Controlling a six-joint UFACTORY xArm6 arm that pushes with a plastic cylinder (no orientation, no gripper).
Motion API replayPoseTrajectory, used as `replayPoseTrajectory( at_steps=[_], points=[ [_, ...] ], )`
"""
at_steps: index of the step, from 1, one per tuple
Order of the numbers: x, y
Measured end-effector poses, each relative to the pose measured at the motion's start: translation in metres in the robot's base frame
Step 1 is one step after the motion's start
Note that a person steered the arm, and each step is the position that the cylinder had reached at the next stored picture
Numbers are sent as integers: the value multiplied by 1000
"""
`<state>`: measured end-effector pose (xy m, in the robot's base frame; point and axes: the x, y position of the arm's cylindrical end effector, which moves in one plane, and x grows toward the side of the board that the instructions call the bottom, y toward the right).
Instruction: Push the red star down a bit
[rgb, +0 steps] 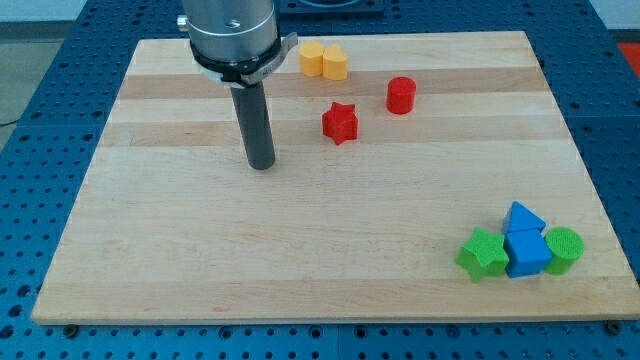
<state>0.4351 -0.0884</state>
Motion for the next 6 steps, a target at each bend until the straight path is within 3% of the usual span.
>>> replayPoseTrajectory(
  at_steps=[3,5,6],
  points=[
    [-5,-9],
    [-87,11],
    [-88,55]
  ],
)
